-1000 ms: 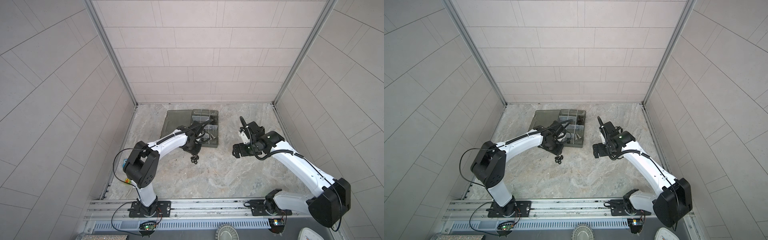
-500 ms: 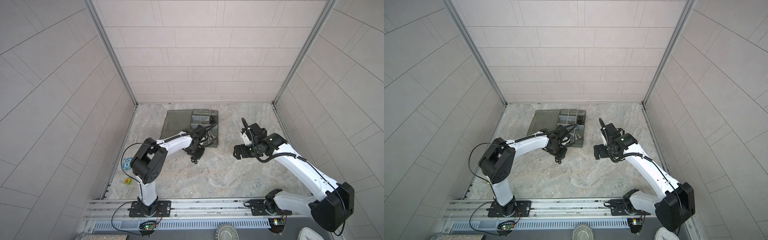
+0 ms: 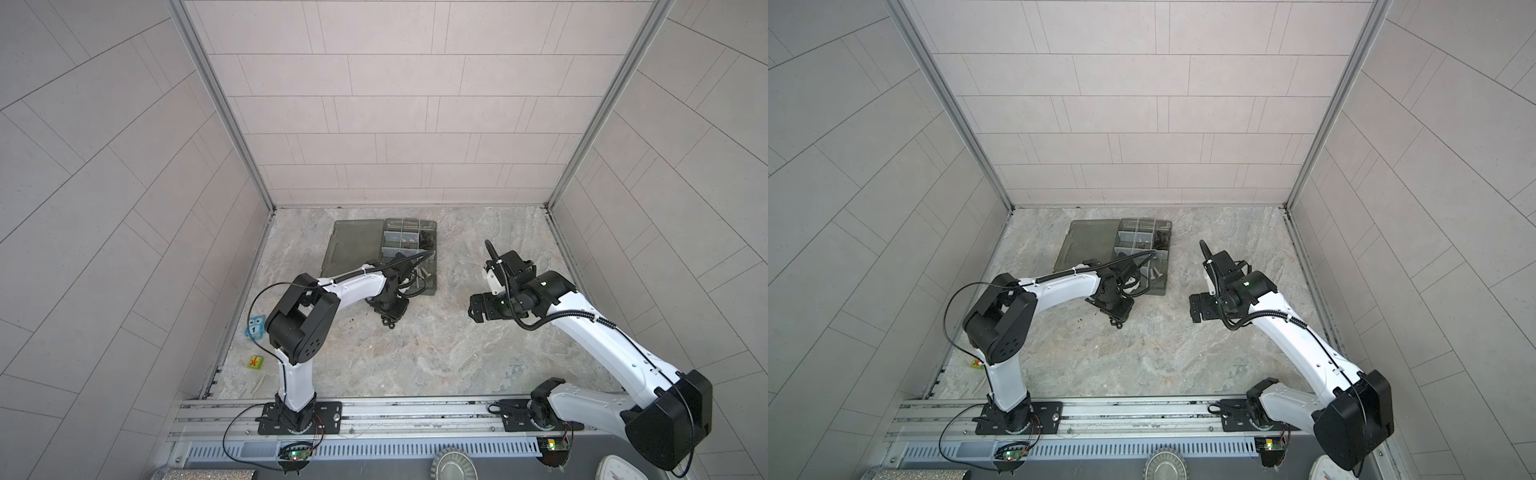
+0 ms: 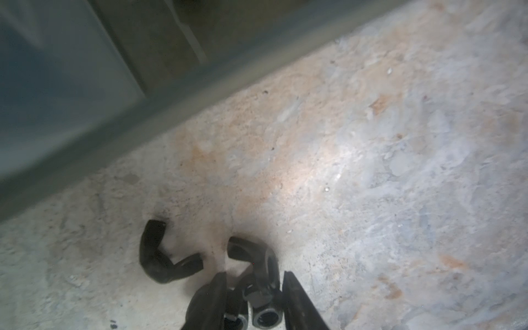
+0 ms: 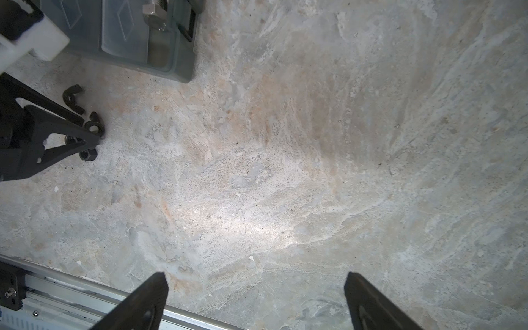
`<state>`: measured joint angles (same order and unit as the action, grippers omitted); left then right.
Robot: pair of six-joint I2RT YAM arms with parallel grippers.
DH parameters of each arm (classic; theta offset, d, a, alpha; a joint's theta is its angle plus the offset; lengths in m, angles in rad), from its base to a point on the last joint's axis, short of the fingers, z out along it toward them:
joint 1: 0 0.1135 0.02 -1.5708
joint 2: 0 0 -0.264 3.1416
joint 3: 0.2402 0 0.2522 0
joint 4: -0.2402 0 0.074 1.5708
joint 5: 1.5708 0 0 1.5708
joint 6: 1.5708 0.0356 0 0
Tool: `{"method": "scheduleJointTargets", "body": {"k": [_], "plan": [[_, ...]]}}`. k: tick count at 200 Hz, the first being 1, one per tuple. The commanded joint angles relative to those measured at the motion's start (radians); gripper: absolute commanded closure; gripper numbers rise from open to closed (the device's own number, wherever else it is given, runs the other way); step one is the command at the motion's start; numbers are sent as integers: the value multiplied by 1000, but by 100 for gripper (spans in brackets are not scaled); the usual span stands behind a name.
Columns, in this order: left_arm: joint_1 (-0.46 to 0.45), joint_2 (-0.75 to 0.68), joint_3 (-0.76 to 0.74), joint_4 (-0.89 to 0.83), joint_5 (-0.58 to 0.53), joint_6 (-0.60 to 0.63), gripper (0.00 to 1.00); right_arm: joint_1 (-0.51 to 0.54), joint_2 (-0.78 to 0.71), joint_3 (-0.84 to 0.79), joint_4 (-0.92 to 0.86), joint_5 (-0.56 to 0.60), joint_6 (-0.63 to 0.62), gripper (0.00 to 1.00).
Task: Sort the screws and nuts into containers
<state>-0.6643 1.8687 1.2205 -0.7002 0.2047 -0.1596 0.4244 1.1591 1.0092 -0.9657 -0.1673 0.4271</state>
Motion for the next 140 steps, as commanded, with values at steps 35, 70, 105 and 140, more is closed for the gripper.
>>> {"method": "scheduleJointTargets", "body": {"k": [35,70,105,140], "plan": [[-6,44,42,-2,-7,8,63,0,-24,-7,-28,26,18,2],[-5,48,48,2,0,9,63,0,-41,-9,-38,37,13,2],[-5,66,73,-4,6,11,66,0,-50,-12,-38,40,6,2],[-5,72,90,-16,6,17,79,-1,-43,-7,-36,42,3,2]]}}
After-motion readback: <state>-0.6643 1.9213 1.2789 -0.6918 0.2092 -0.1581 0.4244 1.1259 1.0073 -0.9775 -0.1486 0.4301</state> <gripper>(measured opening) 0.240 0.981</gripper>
